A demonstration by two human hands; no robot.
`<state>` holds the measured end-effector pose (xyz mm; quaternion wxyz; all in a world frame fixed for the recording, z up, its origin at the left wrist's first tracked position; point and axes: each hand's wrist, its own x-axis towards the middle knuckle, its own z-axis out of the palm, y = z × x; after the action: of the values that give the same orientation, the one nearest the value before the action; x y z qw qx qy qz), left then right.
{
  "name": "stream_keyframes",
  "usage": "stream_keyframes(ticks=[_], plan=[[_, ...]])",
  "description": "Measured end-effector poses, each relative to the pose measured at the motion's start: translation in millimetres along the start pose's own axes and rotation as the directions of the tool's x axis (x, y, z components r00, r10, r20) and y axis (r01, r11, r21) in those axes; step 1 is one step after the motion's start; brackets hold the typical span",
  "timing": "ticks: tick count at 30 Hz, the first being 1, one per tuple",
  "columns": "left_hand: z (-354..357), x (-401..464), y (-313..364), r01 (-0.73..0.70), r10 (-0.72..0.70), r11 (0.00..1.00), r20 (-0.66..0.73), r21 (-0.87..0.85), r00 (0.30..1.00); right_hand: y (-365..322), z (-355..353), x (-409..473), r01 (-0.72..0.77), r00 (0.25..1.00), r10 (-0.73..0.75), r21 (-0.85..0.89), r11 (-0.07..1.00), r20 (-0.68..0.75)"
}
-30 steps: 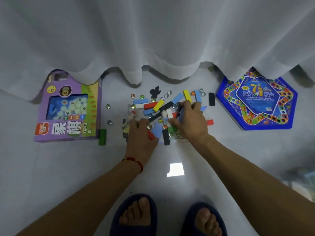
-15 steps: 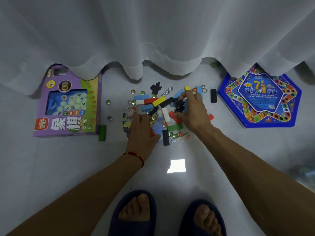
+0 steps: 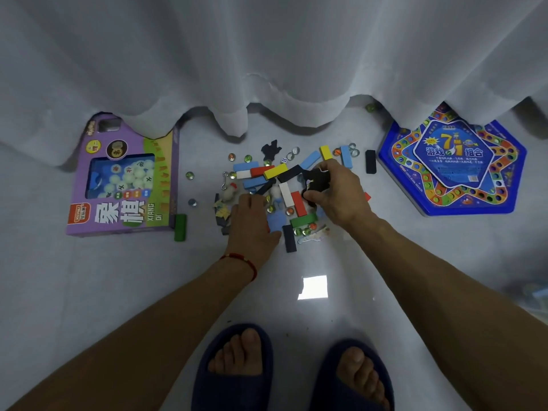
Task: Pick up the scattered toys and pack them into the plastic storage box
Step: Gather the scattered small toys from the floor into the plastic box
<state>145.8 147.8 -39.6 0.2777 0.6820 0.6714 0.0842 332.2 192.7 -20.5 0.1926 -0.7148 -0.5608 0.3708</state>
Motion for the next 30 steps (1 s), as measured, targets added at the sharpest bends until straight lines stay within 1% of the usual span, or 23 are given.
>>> stream_keyframes(ticks=[3, 6, 9, 13, 17, 20, 24, 26, 28, 30], plan=[[-3.8, 4.1, 4.0, 0.039, -0.041, 0.997, 0.044, 0.064, 0.998, 1.9, -7.9, -2.9, -0.033, 0.998, 0.037, 0.071, 0.997, -0.056], [-6.6, 2.6, 3.7, 0.032, -0.039, 0.994, 0.066, 0.105, 0.997, 2.9, -14.9, -10.3, -0.097, 0.989, 0.118, 0.211, 0.973, -0.089], [-7.2, -4.4, -0.5, 0.026, -0.038, 0.991, 0.083, 0.134, 0.996, 5.5, -18.3, -21.4, -0.146, 0.978, 0.188, 0.353, 0.924, -0.090], [-10.6, -11.9, -4.5, 0.030, -0.045, 0.990, 0.110, 0.135, 0.993, 10.2, -16.7, -37.0, -0.166, 0.973, 0.216, 0.397, 0.903, -0.086], [-15.3, -11.4, -5.2, -0.054, 0.016, 0.973, 0.167, 0.226, 0.986, 12.1, -13.5, -52.8, -0.192, 0.960, 0.266, 0.491, 0.850, -0.085], [-20.0, -9.4, -4.2, -0.080, 0.034, 0.964, 0.184, 0.252, 0.982, 13.5, -11.0, -67.6, -0.184, 0.961, 0.266, 0.537, 0.823, -0.079], [-31.9, -9.9, 4.1, -0.076, 0.045, 0.980, 0.167, 0.182, 0.985, 11.3, -9.1, -90.2, -0.187, 0.965, 0.256, 0.527, 0.829, -0.060], [-36.7, -13.9, 8.6, -0.051, 0.023, 0.985, 0.168, 0.167, 0.986, 11.0, -11.8, -103.0, -0.196, 0.963, 0.264, 0.517, 0.833, -0.061], [-42.7, -19.5, 9.6, 0.018, -0.033, 0.995, 0.146, 0.098, 0.989, 11.0, -17.5, -117.4, -0.202, 0.956, 0.284, 0.539, 0.818, -0.072], [-53.0, -28.0, 13.1, 0.110, -0.107, 0.994, 0.119, -0.021, 0.987, 7.7, -26.9, -133.9, -0.198, 0.949, 0.302, 0.571, 0.797, -0.092]])
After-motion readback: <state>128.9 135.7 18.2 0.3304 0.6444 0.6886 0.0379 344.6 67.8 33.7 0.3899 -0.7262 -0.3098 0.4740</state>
